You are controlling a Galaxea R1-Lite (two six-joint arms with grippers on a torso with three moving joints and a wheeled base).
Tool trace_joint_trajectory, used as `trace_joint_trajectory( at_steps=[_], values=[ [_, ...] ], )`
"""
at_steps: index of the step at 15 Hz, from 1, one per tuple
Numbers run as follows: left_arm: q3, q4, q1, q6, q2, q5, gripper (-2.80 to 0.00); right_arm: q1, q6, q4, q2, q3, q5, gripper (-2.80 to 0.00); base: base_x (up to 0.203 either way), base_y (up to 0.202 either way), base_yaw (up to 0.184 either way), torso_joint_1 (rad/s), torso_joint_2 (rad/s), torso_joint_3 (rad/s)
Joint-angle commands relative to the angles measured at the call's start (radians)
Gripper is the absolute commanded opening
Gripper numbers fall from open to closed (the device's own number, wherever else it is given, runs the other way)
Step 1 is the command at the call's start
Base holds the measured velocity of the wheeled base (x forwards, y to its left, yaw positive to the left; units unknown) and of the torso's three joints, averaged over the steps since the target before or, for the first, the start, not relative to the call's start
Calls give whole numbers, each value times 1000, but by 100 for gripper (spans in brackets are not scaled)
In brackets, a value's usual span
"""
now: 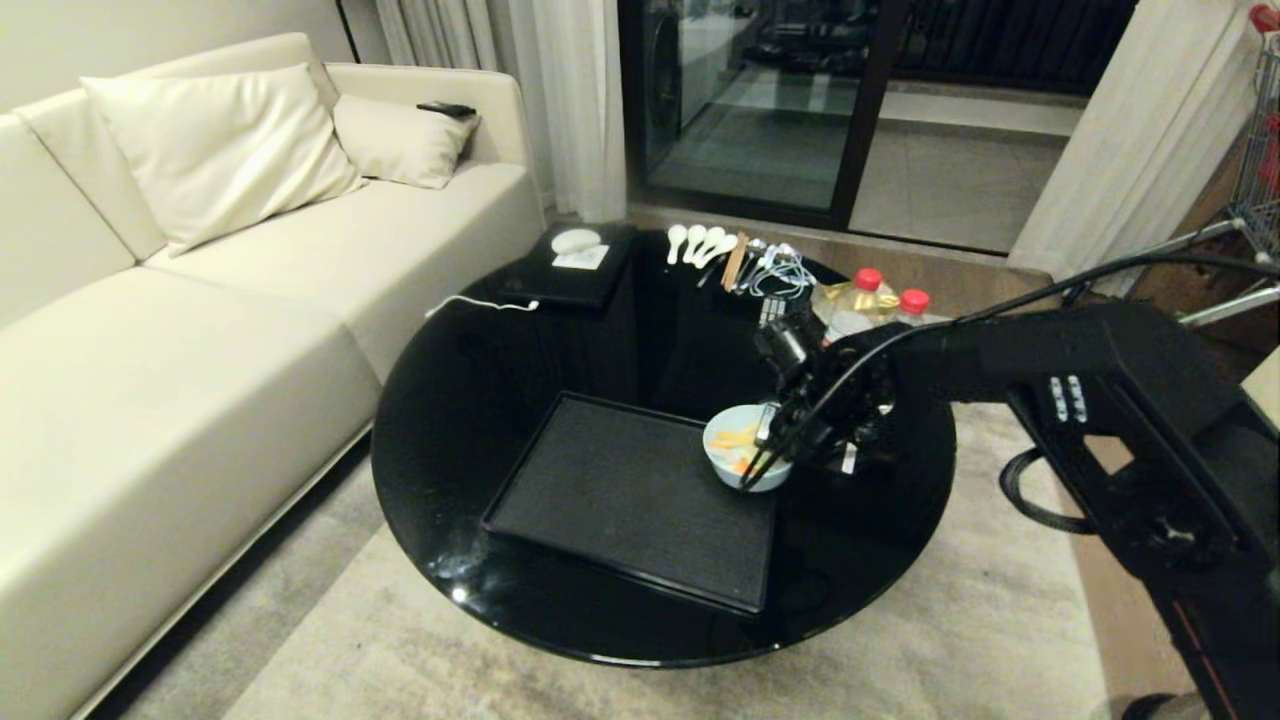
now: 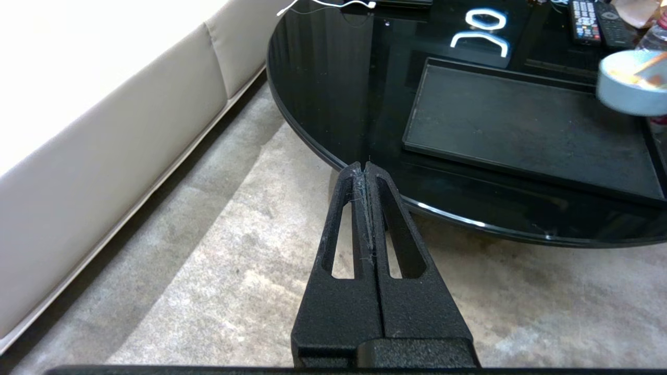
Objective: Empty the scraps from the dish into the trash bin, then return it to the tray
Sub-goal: Pick up the bowl with leftover food, then move the bowl over the trash can
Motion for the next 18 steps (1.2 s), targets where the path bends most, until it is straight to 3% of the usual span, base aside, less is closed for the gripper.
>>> trace_joint_trajectory(
  at_steps=[1,8,18],
  values=[
    [0,0,0,-1,0,0,-280,-20,8,-1,-84,71,-4,-280,0,0,0,0,0,0],
    [0,0,0,-1,0,0,-280,-126,0,-77,-321,387,-23,-280,0,0,0,0,0,0],
    [0,0,0,-1,0,0,-280,-285,-67,-287,-749,1029,-23,-280,0,0,0,0,0,0]
  ],
)
